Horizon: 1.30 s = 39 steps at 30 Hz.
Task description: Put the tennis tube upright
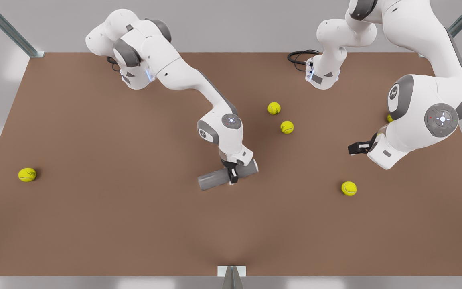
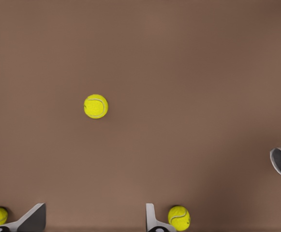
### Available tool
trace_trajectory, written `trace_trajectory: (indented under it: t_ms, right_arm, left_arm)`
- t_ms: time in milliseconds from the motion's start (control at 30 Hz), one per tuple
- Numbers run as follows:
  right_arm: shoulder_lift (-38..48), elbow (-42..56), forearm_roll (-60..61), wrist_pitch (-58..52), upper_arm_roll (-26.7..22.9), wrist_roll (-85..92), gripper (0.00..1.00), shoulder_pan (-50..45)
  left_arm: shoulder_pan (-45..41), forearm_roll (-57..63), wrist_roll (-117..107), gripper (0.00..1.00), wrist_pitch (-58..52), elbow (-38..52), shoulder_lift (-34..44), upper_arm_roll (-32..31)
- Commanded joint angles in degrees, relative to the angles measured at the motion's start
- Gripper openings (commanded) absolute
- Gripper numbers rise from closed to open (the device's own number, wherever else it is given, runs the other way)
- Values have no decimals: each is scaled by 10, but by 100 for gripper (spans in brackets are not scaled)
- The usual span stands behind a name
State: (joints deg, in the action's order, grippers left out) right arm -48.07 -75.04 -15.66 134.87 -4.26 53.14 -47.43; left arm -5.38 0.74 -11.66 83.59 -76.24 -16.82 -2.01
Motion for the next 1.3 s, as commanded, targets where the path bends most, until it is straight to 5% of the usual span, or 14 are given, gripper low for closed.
trace_trajectory:
  t_ms: [0,200,500,533,900,1000,1067,1133,1267]
  right_arm:
    - [1,-1,25,-20,0,36,75,-6]
    - [-9,-21,152,-43,-21,-14,75,-10]
    - [-33,-17,157,-36,-22,-13,75,-22]
    - [-33,-17,158,-35,-22,-15,99,-22]
    - [12,-15,161,-43,-21,-12,100,-14]
    - [89,-6,164,-157,-24,-16,100,31]
    - [115,30,164,-300,-105,-40,100,73]
    - [122,87,154,-458,-152,-210,100,124]
    - [264,64,133,-593,-147,-487,100,189]
  left_arm:
    - [0,1,-18,100,-1,0,0,0]
    - [0,0,-20,100,-1,0,-1,0]
    - [-1,0,-20,100,-1,0,2,0]
    - [-1,0,-20,100,-1,0,2,-1]
    - [-2,-1,-22,100,-1,2,7,-1]
    - [-10,-19,-165,100,1,2,14,-14]
    - [-10,-68,-411,100,12,2,10,-30]
    - [-25,-72,-642,100,68,2,6,-73]
    - [-118,-83,-1010,100,189,0,-25,-77]
